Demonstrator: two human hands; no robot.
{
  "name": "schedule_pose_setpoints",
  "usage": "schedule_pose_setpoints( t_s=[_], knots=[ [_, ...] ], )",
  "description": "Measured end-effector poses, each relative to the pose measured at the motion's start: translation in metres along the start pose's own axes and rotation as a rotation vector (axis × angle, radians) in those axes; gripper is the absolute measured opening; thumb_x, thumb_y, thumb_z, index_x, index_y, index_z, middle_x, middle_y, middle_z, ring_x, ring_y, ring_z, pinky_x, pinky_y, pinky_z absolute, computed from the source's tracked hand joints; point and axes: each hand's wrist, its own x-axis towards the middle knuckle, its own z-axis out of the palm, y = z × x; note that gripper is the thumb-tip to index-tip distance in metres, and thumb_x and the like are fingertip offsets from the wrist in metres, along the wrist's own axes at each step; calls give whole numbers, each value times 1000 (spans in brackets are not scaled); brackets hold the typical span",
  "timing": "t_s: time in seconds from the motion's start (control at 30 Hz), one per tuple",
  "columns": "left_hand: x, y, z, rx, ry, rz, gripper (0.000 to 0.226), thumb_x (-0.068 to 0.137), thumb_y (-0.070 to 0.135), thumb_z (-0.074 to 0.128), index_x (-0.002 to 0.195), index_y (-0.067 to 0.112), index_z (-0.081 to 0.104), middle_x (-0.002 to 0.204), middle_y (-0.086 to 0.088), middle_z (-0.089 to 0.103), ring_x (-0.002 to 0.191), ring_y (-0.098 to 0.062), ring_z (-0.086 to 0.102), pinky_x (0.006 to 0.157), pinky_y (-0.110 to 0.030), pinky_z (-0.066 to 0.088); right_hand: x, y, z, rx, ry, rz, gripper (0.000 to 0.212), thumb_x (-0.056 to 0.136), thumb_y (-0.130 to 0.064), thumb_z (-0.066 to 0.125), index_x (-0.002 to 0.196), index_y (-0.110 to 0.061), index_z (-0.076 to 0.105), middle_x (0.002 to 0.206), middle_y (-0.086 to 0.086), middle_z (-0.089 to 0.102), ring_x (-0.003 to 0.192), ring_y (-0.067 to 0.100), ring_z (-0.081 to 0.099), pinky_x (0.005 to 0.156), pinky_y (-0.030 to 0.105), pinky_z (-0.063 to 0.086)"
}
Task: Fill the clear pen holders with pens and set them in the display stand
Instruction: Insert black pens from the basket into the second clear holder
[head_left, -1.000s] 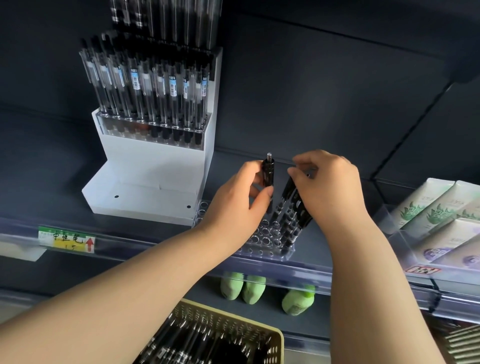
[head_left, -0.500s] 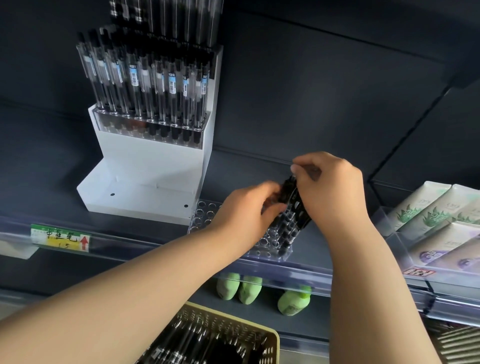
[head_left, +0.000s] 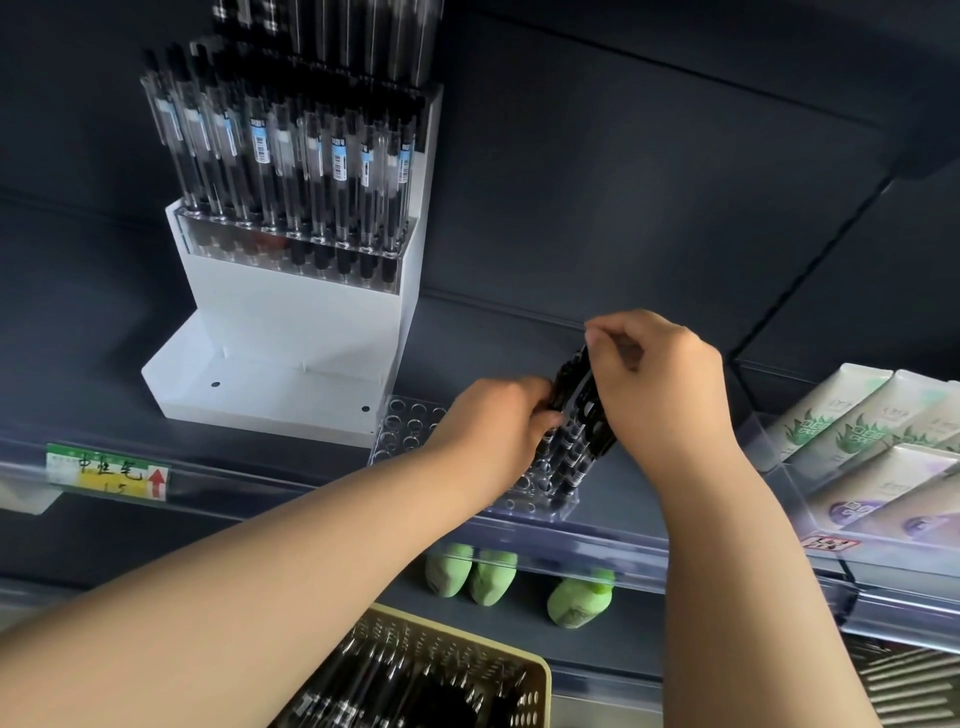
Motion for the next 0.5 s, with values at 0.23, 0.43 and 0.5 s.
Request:
schedule_pose_setpoints(
  t_s=[0.23,0.43,0.5],
  knots=[
    [-4,0,3,6,34,60,21,93,25,54,103,9,62,85,-11,63,79,-30,58,64,-31,41,-4,1,-3,-16,13,-8,14,88,-19,57,94,-20,70,76,-12,57,87,25,59,81,33,46],
    [-4,0,6,-5,36,59,23,90,28,58,101,10,66,87,-12,67,82,-29,60,68,-31,40,-9,6,-6,-46,46,-40,18,89,-15,56,99,-17,70,83,-6,63,88,24,58,77,26,39],
    [-4,0,8,-20,51,42,23,89,30,60,99,10,67,86,-11,68,80,-28,61,69,-30,40,-11,8,-6,-54,46,-47,19,90,-14,54,101,-17,70,87,-4,65,91,22,55,75,22,33]
  ],
)
